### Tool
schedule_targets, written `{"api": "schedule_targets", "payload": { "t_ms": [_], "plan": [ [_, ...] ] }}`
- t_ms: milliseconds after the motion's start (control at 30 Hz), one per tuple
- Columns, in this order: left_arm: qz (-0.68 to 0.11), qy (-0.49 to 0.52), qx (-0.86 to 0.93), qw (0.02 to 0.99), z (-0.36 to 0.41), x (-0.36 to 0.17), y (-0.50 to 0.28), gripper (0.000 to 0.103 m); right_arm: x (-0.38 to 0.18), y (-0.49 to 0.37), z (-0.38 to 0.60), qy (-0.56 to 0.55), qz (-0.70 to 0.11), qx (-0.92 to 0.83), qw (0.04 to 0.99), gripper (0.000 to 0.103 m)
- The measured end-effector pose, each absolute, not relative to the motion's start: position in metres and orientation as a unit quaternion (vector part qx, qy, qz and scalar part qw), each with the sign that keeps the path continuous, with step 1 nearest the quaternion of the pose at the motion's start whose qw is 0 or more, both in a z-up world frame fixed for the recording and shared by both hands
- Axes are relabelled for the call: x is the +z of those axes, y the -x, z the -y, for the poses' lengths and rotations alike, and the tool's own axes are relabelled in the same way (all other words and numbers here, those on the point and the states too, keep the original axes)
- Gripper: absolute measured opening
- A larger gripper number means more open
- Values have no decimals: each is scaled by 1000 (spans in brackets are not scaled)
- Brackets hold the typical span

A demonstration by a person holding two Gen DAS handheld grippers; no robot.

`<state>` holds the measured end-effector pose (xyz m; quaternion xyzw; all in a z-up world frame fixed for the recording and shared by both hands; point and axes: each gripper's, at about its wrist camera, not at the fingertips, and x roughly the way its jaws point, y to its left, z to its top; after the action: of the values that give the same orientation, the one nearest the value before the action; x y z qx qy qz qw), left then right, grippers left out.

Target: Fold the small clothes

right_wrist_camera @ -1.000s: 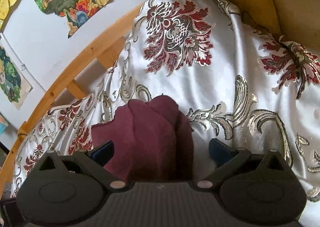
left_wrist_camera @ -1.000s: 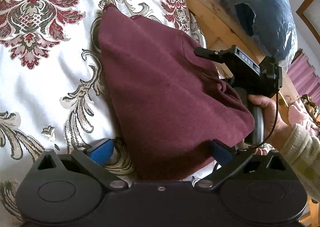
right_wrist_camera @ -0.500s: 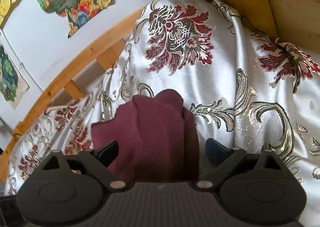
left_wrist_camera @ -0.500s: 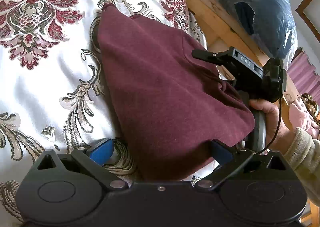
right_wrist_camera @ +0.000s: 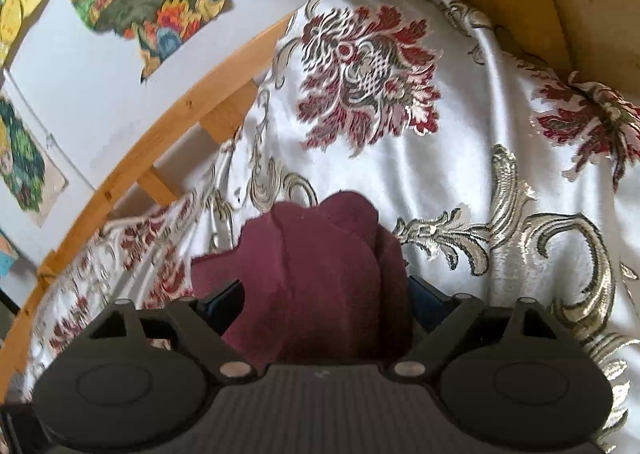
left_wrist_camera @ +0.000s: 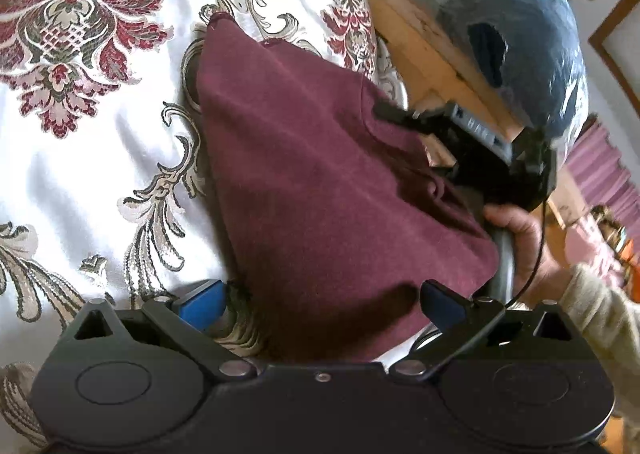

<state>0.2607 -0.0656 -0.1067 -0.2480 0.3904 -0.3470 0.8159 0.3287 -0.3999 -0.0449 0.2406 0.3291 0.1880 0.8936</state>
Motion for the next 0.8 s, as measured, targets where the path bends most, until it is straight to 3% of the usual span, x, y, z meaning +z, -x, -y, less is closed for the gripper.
{"api": "schedule_targets", "payload": {
  "t_ms": [167, 300, 367, 633, 800],
  "plan": [
    [-399, 268, -353, 802, 65, -109, -266, 102, -44, -323, 397, -209, -335, 175, 902, 60],
    [-402, 253, -348, 808, 68, -108, -268, 86, -39, -319, 395, -194, -341, 179, 903, 39],
    [-400, 257, -349, 807, 67, -109, -268, 83, -36, -317, 390, -182, -342, 178, 904, 32],
    [-380, 210, -339, 835, 73, -93, -259, 56, -10, -302, 374, -172, -318, 176, 916, 22],
    [-363, 187, -334, 850, 70, -75, -253, 53, 19, -285, 361, -153, -287, 199, 925, 22]
  ]
}}
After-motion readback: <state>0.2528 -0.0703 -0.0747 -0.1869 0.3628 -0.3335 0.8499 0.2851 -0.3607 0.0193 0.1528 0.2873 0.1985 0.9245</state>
